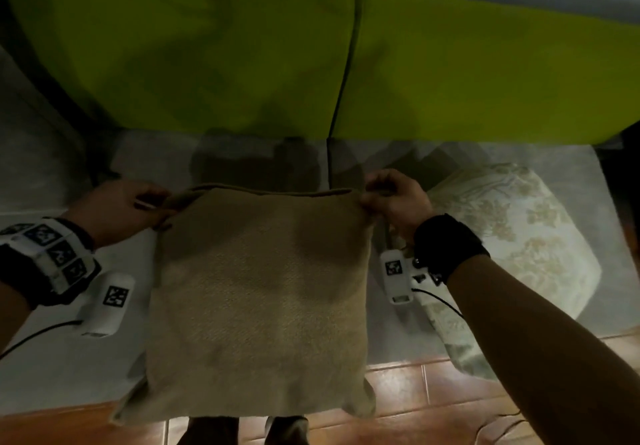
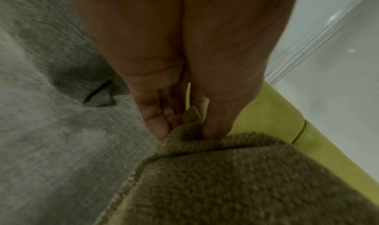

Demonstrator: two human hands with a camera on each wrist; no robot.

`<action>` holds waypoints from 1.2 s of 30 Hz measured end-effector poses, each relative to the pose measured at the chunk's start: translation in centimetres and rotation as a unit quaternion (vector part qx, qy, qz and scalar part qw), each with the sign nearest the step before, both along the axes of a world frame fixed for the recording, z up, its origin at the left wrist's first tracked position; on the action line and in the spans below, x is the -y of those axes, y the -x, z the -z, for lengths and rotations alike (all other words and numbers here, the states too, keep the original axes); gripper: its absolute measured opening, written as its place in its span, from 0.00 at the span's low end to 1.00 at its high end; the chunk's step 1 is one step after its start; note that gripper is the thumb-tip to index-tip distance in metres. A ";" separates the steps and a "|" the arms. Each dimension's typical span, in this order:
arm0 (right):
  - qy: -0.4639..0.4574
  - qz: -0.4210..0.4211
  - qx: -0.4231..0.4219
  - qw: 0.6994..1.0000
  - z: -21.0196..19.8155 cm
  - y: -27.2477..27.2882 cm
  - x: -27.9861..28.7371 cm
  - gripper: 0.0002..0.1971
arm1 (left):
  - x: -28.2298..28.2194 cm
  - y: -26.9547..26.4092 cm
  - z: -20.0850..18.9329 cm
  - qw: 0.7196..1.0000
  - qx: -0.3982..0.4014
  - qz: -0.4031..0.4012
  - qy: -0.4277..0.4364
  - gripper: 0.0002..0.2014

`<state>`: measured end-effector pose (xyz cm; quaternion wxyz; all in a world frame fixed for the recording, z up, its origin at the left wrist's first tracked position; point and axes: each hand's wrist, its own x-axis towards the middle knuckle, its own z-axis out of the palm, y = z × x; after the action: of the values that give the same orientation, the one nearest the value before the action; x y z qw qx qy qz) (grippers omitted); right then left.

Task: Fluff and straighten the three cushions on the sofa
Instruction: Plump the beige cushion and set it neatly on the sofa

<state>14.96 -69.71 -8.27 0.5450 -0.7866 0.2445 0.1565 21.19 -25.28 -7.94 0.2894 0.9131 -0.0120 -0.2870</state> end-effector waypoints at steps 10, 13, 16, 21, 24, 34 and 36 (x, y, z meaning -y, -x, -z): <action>-0.018 -0.120 -0.173 0.977 0.1 0.6 1.2 0.13 | 0.2 0.1 0.9 0.995 -0.055 -0.044 0.064 0.09; 0.054 -0.205 -0.166 0.963 -0.6 0.0 -0.3 0.14 | 0.6 -0.3 0.7 0.999 -0.042 0.019 -0.007 0.15; 0.215 -0.284 -0.100 0.929 -1.0 -0.8 -1.3 0.09 | 0.2 -1.0 0.8 0.994 -0.032 0.080 -0.065 0.14; 0.304 -0.319 -0.062 0.896 -0.5 -0.4 -2.4 0.08 | 0.7 -1.0 1.7 0.996 -0.033 0.063 -0.059 0.09; 0.294 -0.272 -0.055 0.915 0.5 -0.5 -2.6 0.10 | 0.8 -1.0 1.9 0.996 -0.036 0.054 -0.060 0.07; 0.140 -0.141 -0.137 0.970 1.1 -0.8 0.6 0.19 | -1.0 -1.5 2.7 0.996 0.008 0.028 -0.088 0.13; 0.112 -0.131 -0.151 0.973 1.1 -0.5 0.8 0.24 | -2.5 -2.1 4.1 0.996 0.047 -0.014 -0.073 0.12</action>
<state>15.49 -70.51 -9.41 0.3847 -0.8350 0.2347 0.3157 23.25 -22.82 -12.00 0.2251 0.9444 0.0085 -0.2393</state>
